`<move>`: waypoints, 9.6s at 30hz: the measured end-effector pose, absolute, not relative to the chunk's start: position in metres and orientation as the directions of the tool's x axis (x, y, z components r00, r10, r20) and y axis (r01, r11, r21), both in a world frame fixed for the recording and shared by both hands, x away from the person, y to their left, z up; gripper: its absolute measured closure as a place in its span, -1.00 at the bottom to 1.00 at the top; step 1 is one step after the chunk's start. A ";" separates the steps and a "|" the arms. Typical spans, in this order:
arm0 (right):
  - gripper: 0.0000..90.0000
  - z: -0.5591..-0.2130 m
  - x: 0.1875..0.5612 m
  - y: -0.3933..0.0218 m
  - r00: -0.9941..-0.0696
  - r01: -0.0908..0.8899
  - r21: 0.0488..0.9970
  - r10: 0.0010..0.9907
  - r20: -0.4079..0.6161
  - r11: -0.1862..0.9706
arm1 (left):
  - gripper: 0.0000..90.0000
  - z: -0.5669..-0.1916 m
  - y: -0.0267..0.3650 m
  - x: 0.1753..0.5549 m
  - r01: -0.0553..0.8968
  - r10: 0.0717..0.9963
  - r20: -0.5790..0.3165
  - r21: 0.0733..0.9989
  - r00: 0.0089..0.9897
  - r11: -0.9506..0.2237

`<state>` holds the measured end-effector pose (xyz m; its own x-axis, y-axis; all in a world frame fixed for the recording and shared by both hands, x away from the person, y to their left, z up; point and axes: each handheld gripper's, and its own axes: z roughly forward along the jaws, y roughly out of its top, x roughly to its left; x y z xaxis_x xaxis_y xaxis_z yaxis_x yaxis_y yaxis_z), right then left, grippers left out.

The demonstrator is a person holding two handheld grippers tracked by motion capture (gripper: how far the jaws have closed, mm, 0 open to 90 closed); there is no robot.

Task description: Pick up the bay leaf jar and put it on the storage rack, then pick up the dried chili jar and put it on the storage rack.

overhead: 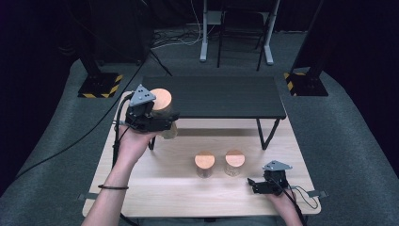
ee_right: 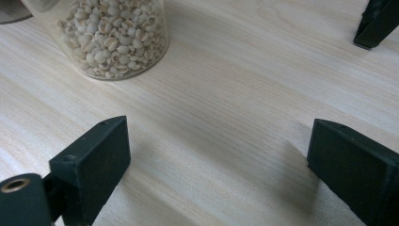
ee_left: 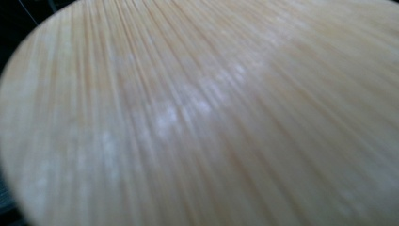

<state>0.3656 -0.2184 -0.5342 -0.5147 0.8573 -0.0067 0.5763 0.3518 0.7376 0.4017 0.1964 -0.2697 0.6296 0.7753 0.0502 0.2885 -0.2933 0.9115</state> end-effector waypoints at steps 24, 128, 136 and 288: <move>-0.87 -0.534 0.366 -0.218 -0.516 0.575 0.738 0.856 -0.007 0.353 | -0.44 -0.234 0.189 0.438 0.284 0.791 0.072 0.911 0.607 -0.301; -0.87 -0.534 0.368 -0.218 -0.509 0.578 0.738 0.861 -0.008 0.348 | -0.96 -0.280 0.226 0.426 0.323 0.789 0.005 0.911 0.615 -0.258; -0.87 -0.534 0.368 -0.218 -0.509 0.578 0.738 0.861 -0.008 0.349 | -0.95 -0.296 0.223 0.411 0.316 0.786 0.018 0.910 0.618 -0.269; -0.83 -0.498 0.339 -0.210 -0.488 0.515 0.823 0.872 0.049 0.242 | -0.99 -0.534 0.272 0.365 0.597 0.868 0.011 0.722 0.497 -0.351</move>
